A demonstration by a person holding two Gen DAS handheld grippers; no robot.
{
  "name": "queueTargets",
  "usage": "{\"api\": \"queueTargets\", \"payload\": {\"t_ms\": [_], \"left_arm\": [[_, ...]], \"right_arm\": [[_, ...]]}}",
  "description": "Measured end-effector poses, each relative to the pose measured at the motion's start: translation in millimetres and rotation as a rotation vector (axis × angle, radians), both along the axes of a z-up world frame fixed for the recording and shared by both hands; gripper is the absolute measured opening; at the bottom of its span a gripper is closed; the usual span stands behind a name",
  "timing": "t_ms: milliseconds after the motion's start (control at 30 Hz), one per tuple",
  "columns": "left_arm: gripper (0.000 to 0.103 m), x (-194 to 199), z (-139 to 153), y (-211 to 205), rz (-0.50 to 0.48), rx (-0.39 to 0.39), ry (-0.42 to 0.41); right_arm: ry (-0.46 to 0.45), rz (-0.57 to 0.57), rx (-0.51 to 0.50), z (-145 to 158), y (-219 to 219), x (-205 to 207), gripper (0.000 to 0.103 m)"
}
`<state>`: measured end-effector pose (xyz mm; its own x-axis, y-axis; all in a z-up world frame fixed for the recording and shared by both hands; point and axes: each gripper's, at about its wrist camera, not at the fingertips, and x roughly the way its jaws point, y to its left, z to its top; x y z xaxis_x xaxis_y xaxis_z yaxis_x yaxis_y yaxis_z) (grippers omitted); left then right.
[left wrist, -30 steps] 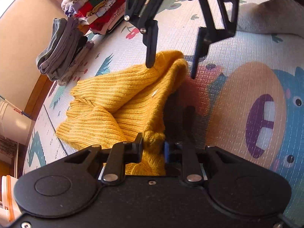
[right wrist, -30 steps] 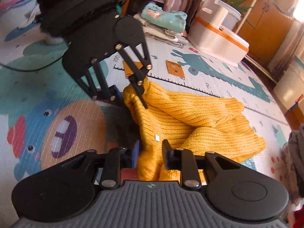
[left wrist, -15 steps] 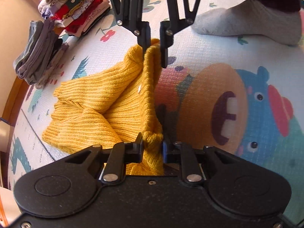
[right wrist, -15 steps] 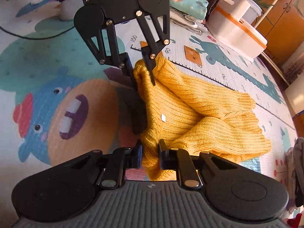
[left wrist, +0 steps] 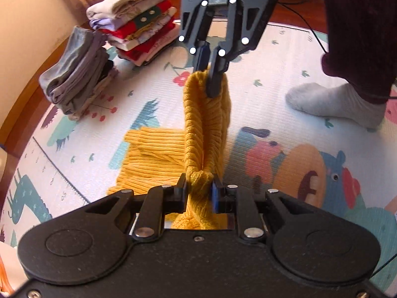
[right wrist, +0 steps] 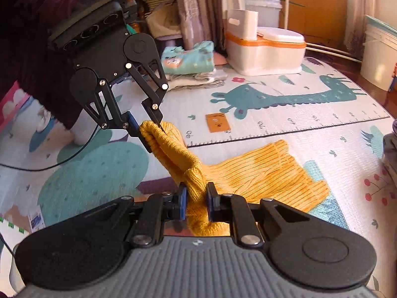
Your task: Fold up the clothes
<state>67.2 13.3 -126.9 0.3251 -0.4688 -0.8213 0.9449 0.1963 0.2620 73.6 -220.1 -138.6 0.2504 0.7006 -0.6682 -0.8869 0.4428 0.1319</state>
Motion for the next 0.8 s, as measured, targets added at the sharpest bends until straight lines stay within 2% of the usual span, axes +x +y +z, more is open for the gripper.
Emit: {"api": "queueTargets", "payload": {"t_ms": [167,367,667,800], "left_arm": [[0.016,64.0,3.2,-2.5,0.079,-0.056,-0.008],[0.016,122.8,-12.7,-11.0,0.097,-0.076,0.008],[0.016,193.2,-57.8,-12.4,0.184,-0.095,0.1],[0.016,215.0,-76.6,-9.9,0.28,-0.137,0.137]], "right_arm": [[0.03,-0.157,0.07,0.6,-13.1,63.1,0.017],[0.166,-0.31,0.115,-27.3,-31.3,141.0,0.017],[0.358,-0.468,0.158,-85.5,-45.6,206.7,0.017],[0.43,-0.541,0.192,-107.5,-51.4,225.9,0.017]]}}
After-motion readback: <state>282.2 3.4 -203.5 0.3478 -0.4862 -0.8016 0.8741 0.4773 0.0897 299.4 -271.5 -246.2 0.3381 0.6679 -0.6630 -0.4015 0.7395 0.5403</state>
